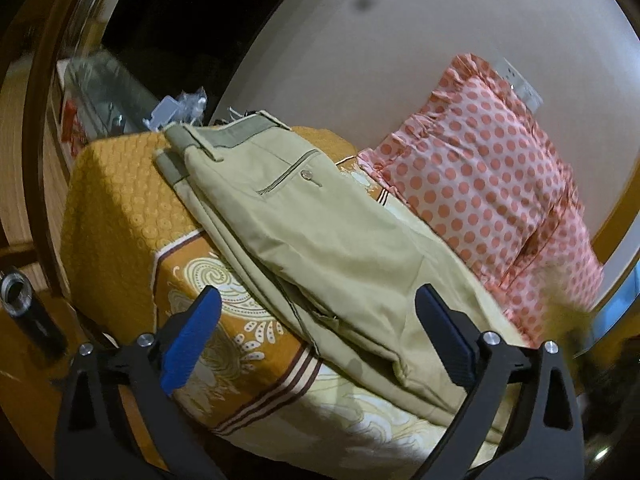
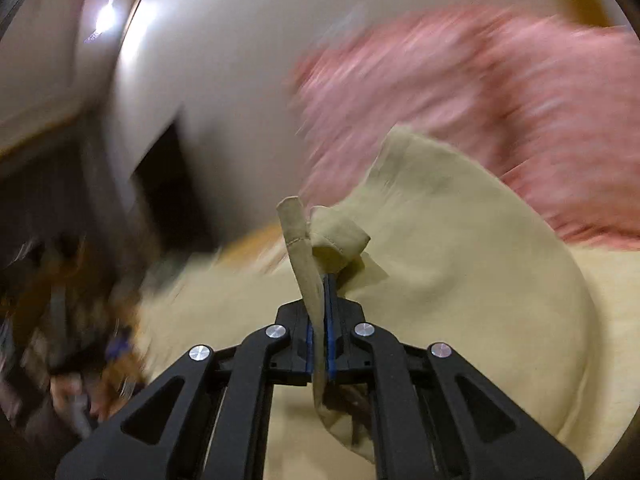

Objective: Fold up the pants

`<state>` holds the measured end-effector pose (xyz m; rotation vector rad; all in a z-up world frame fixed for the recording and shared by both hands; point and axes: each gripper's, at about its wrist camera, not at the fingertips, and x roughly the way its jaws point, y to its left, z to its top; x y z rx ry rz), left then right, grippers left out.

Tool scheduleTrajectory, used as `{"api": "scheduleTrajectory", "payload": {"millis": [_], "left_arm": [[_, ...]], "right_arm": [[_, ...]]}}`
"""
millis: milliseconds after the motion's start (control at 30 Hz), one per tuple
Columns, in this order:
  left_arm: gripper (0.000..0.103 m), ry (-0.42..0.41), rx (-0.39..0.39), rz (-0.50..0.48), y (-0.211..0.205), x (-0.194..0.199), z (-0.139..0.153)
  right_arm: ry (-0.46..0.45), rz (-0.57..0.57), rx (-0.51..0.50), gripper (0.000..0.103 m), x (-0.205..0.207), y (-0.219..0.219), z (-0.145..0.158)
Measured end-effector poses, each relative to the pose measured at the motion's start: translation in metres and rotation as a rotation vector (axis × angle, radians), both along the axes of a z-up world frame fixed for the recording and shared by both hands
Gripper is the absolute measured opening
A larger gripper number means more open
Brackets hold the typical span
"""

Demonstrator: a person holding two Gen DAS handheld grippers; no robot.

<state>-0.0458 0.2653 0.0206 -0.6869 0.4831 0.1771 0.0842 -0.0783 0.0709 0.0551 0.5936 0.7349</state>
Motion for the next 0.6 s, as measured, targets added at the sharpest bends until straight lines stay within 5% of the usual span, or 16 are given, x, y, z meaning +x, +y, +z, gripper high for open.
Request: {"api": "scheduleTrajectory", "payload": {"millis": [100, 133, 200, 233, 600], "left_arm": [[0.099, -0.009, -0.050, 0.012, 0.010, 0.002, 0.000], [0.099, -0.013, -0.059, 0.018, 0.013, 0.002, 0.000], [0.100, -0.011, -0.059, 0.040, 0.020, 0.006, 0.003], [0.100, 0.000, -0.056, 0.052, 0.023, 0.009, 0.003], [0.093, 0.114, -0.050, 0.109, 0.061, 0.060, 0.001]], "right_arm": [[0.146, 0.081, -0.144, 0.044, -0.003, 0.046, -0.036], [0.154, 0.094, -0.127, 0.049, -0.008, 0.047, -0.037], [0.112, 0.088, -0.054, 0.083, -0.020, 0.034, -0.025], [0.075, 0.079, 0.005, 0.088, -0.029, 0.021, -0.015], [0.026, -0.051, 0.193, 0.091, -0.035, -0.057, 0.015]]}}
